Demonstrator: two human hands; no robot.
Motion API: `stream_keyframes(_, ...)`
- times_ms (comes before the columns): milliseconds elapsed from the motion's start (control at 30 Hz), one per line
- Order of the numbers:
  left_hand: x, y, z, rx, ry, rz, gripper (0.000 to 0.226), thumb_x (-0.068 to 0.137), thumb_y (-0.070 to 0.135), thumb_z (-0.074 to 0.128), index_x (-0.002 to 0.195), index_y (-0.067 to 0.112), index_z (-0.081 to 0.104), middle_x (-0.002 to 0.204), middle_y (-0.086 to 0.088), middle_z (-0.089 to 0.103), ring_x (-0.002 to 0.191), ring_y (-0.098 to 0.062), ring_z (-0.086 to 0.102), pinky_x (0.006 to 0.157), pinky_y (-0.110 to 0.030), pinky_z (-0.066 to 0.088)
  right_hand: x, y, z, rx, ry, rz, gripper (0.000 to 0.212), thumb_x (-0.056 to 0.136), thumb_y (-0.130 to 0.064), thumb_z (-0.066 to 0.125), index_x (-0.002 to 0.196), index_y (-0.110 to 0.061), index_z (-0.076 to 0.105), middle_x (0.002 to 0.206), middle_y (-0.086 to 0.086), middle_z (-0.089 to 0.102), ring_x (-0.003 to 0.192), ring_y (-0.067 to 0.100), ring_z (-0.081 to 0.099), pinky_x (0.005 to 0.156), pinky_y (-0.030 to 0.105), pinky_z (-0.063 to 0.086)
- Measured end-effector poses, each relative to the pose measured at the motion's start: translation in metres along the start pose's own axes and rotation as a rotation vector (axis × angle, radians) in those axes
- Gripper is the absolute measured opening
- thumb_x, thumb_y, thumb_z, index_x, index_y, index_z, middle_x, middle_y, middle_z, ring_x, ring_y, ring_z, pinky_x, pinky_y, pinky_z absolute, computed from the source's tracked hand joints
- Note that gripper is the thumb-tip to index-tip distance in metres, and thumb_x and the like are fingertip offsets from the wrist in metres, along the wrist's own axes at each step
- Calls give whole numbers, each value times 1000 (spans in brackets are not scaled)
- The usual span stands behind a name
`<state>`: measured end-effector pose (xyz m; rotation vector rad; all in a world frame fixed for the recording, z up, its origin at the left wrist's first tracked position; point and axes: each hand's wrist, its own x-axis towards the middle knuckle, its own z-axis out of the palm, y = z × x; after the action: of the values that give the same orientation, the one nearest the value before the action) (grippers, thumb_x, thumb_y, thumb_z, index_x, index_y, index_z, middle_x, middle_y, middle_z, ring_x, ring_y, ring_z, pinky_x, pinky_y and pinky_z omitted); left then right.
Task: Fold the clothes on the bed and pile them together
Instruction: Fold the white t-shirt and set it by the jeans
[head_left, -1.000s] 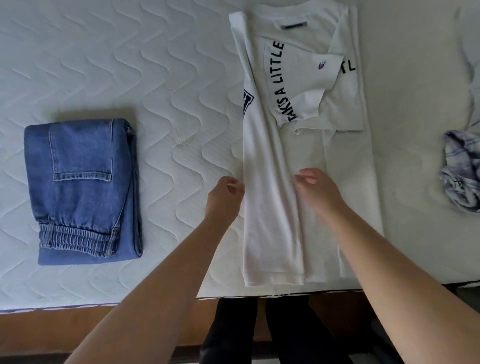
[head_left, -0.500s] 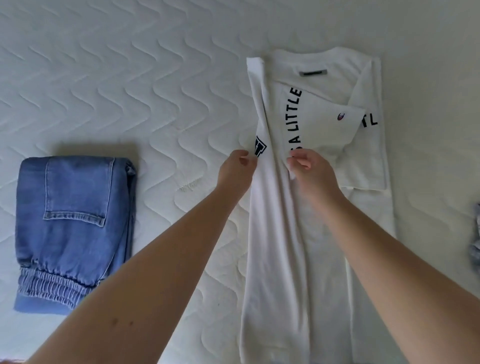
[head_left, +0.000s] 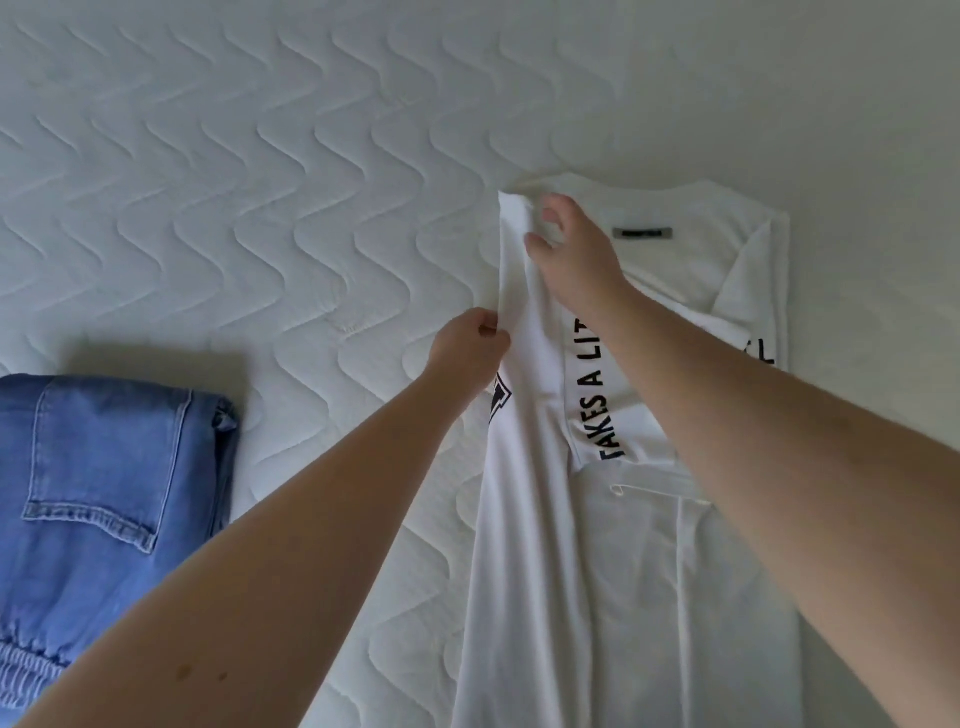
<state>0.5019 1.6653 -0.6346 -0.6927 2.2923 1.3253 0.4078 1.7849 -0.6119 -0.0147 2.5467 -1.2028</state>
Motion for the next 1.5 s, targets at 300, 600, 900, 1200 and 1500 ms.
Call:
stream_keyframes(300,15,-10,-11,-130,-68,-9,11,86,18,63,94,14,68,91,-4,73,87,-25,68,86,-40,56,73,-15,11,-324,-138,-16,24,92,-39,58,92,-17,68,81,1,61,81,20,57,70,26,43)
stream_keyframes(600,6,-27,-14,-430,-57,-207,31,94,41,58,105,13,64,95,-3,75,87,-20,72,81,-37,59,91,-13,7,-142,-181,-47,32,92,-39,62,102,-9,70,79,0,58,78,16,53,69,26,38)
stream_keyframes(900,-6,-41,-7,-214,-55,-126,18,92,24,65,108,18,67,95,5,71,91,-15,67,83,-33,56,93,-26,12,-258,-209,-138,29,90,-30,65,67,-17,52,63,-3,45,58,13,41,53,26,29)
stream_keyframes(1200,-23,-55,-5,-69,-4,-101,26,80,38,77,99,24,66,85,11,70,81,-8,67,73,-28,56,69,7,-15,-504,-134,-31,37,83,-53,67,107,-26,62,108,-5,65,107,24,57,98,43,38)
stream_keyframes(1500,-67,-83,9,-119,-22,-149,33,76,39,81,101,29,62,88,14,71,80,-1,68,71,-22,55,18,48,-71,-912,-253,31,50,77,-53,74,111,-18,62,107,8,63,104,31,56,92,43,34)
